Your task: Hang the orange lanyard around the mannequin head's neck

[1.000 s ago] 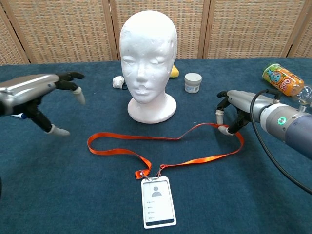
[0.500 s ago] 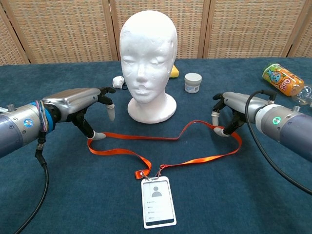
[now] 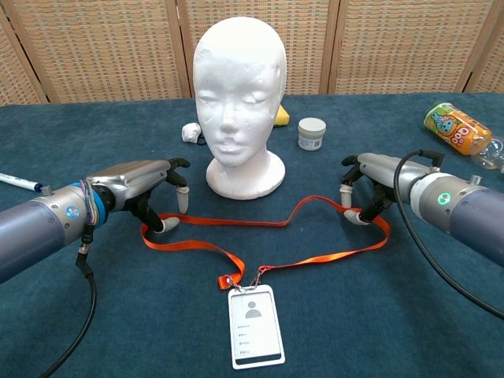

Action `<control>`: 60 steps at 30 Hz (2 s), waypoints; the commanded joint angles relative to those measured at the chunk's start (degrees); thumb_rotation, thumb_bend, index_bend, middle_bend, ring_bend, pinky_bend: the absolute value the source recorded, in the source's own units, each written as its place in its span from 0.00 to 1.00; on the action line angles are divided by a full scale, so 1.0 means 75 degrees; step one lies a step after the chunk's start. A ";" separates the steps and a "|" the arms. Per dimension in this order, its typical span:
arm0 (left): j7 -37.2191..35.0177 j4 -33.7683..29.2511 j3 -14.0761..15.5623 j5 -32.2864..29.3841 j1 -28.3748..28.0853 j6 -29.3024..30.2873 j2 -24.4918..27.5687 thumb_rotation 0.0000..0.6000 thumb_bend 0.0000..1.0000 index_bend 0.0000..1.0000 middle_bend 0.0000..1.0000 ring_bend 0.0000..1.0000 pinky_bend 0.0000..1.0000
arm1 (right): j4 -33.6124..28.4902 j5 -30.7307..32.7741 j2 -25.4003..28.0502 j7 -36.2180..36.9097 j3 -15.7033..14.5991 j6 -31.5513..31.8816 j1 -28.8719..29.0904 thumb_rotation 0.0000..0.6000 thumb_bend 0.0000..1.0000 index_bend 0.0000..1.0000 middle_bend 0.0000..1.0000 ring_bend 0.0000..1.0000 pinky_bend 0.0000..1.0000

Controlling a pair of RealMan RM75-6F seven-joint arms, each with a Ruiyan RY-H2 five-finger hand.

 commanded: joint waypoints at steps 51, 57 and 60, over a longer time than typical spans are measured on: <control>-0.1957 -0.1179 0.0922 0.2692 0.1409 0.3171 0.1107 1.00 0.51 0.70 0.00 0.00 0.00 | -0.3060 -0.1474 0.0886 0.0198 -0.0246 0.1881 -0.0729 1.00 0.43 0.74 0.00 0.00 0.00; -0.2104 -0.1570 0.0840 0.3170 0.1448 0.3554 0.1315 1.00 0.51 0.70 0.00 0.00 0.00 | -0.3588 -0.1670 0.0990 0.0318 0.0018 0.2216 -0.0800 1.00 0.43 0.74 0.00 0.00 0.00; -0.2000 -0.1841 0.0717 0.3267 0.1451 0.3711 0.1394 1.00 0.51 0.70 0.00 0.00 0.00 | -0.3829 -0.1693 0.1064 0.0365 0.0227 0.2316 -0.0786 1.00 0.43 0.74 0.00 0.00 0.00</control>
